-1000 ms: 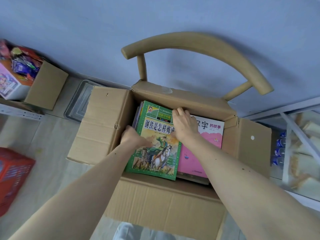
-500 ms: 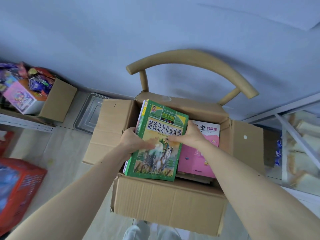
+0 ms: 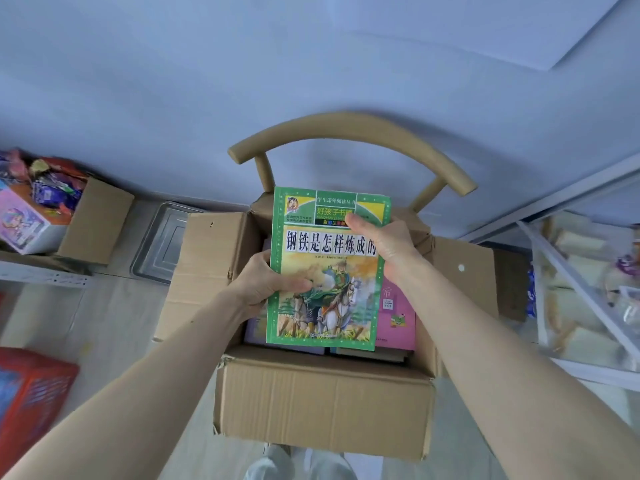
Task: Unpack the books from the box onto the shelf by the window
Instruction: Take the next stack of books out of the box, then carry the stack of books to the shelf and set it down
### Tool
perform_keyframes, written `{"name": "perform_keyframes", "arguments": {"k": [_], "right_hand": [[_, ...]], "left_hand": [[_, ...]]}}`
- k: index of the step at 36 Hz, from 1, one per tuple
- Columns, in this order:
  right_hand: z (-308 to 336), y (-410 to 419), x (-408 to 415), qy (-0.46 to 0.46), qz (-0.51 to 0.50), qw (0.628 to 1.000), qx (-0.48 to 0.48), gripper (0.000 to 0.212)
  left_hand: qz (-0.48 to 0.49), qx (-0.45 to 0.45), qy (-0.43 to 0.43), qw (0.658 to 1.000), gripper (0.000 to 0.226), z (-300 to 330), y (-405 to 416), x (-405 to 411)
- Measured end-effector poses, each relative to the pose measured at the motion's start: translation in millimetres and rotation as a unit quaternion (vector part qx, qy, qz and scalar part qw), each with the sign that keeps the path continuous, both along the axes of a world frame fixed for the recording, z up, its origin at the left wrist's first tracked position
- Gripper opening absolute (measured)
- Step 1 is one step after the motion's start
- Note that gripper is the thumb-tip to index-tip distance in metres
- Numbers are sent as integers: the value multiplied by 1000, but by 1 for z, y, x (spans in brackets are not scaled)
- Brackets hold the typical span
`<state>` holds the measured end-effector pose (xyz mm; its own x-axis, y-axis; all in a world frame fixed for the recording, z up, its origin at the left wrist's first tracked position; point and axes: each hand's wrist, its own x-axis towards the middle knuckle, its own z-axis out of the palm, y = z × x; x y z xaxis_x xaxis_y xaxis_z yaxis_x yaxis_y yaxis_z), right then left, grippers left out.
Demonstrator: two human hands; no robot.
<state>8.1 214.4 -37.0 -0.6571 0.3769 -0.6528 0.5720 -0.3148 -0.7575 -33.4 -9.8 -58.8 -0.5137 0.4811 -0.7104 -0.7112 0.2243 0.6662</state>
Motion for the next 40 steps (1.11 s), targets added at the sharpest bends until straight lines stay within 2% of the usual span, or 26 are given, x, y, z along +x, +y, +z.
{"name": "perform_keyframes", "arguments": {"k": [3, 7, 10, 15, 20, 22, 24, 25, 27, 29, 30, 33, 36, 38, 40], "right_hand": [[5, 6, 1, 8, -21, 1000, 13, 36], [19, 6, -2, -9, -44, 999, 9, 44], [42, 0, -9, -14, -36, 999, -2, 38], [100, -30, -33, -9, 12, 1000, 16, 42], [161, -88, -65, 18, 68, 997, 15, 65], [185, -119, -76, 38, 100, 994, 18, 76], [210, -156, -83, 60, 144, 987, 24, 100], [223, -177, -87, 71, 165, 983, 29, 104], [247, -221, -93, 89, 200, 975, 31, 92], [273, -269, -92, 106, 239, 965, 20, 59], [285, -295, -89, 118, 256, 959, 9, 50], [321, -376, -76, 146, 312, 939, -12, 49], [354, -462, -54, 167, 367, 914, -26, 71], [375, -523, -35, 182, 397, 899, -35, 95], [393, -582, -16, 197, 423, 883, -49, 108]], "left_hand": [[-2, 6, 11, 1000, 64, -2, 7, 0], [-2, 23, 7, 1000, 65, 7, 7, 1], [1, 39, 7, 999, 62, 27, 0, 1], [19, 44, 33, 998, 77, 82, -27, -3], [52, 35, 82, 995, 77, 150, -83, -4], [81, 27, 98, 992, 74, 176, -113, -1], [118, 21, 119, 986, 68, 200, -147, 6], [140, 17, 130, 981, 65, 211, -166, 11], [184, 9, 147, 972, 63, 231, -206, 21], [222, 10, 164, 961, 65, 250, -250, 34], [240, 9, 173, 955, 63, 259, -273, 42], [290, -2, 204, 935, 43, 288, -345, 71], [331, -16, 235, 914, 31, 317, -422, 106], [350, -32, 253, 901, 29, 339, -475, 135], [361, -48, 269, 892, 27, 361, -528, 165]]}}
